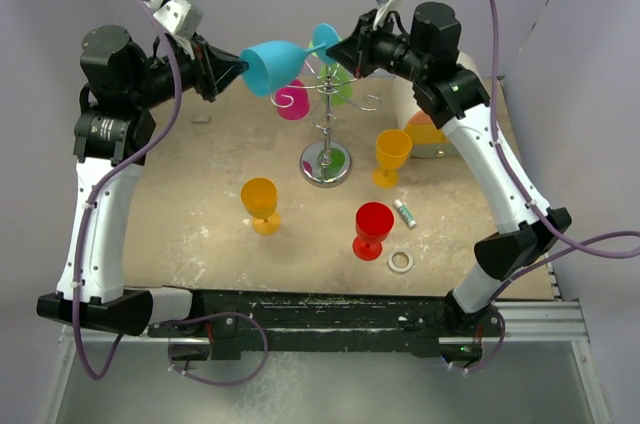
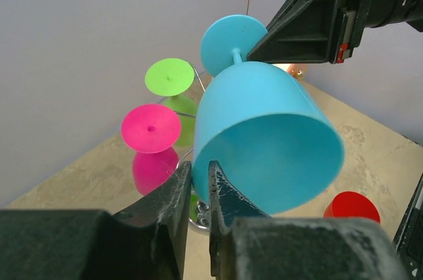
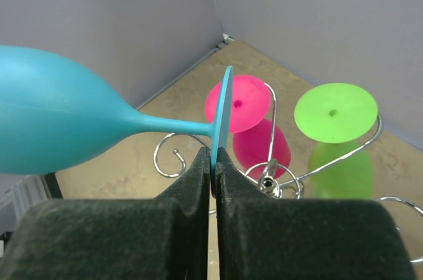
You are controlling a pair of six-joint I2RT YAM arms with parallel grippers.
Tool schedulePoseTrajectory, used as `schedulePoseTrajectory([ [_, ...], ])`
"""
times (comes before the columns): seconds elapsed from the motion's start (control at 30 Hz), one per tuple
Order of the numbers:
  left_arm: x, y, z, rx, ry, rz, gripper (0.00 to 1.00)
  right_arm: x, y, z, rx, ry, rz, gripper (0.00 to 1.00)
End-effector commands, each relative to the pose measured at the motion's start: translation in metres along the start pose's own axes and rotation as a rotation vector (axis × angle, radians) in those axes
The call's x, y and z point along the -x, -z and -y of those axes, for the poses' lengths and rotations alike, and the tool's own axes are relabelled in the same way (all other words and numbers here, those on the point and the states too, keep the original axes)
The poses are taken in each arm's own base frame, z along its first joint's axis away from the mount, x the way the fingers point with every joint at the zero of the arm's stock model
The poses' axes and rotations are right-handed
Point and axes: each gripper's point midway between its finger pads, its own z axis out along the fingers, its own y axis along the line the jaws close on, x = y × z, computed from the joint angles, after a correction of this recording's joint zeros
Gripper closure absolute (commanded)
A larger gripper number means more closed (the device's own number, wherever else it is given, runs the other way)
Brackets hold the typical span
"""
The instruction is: Place the wine glass upside down on the wine glass rack
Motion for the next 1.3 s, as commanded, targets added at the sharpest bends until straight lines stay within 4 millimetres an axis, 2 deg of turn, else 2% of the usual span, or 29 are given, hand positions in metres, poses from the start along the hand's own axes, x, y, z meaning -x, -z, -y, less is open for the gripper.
schedulePoseTrajectory([
  [0.0, 0.02, 0.01, 0.012, -0.024, -0.056, 0.062, 0.77, 0.039, 0.018, -0.001, -0.051, 0.081, 0.098, 1.0],
  [0.17, 0.019, 0.014, 0.01, 0.0, -0.079, 0.053, 0.61, 0.055, 0.028, 0.013, -0.148, 0.178, 0.125, 1.0],
  [0.37, 0.014, 0.022, 0.0, 0.076, -0.121, 0.034, 0.4, 0.074, 0.049, 0.045, -0.348, 0.331, 0.147, 1.0],
  [0.57, 0.015, 0.028, -0.004, 0.12, -0.151, 0.026, 0.23, 0.092, 0.074, 0.073, -0.523, 0.435, 0.161, 1.0],
  [0.73, 0.014, 0.031, -0.008, 0.147, -0.165, 0.017, 0.16, 0.112, 0.105, 0.101, -0.691, 0.479, 0.173, 1.0],
  [0.87, 0.013, 0.036, -0.011, 0.175, -0.191, 0.005, 0.11, 0.118, 0.132, 0.131, -0.804, 0.48, 0.153, 1.0],
  [1.07, 0.008, 0.04, -0.021, 0.226, -0.221, -0.024, 0.05, 0.122, 0.173, 0.182, -1.045, 0.581, 0.074, 1.0],
  [1.17, 0.004, 0.039, -0.023, 0.227, -0.221, -0.033, 0.04, 0.119, 0.182, 0.2, -1.14, 0.655, 0.014, 1.0],
  [1.27, 0.001, 0.038, -0.024, 0.228, -0.221, -0.04, 0.03, 0.114, 0.179, 0.21, -1.163, 0.734, -0.038, 1.0],
])
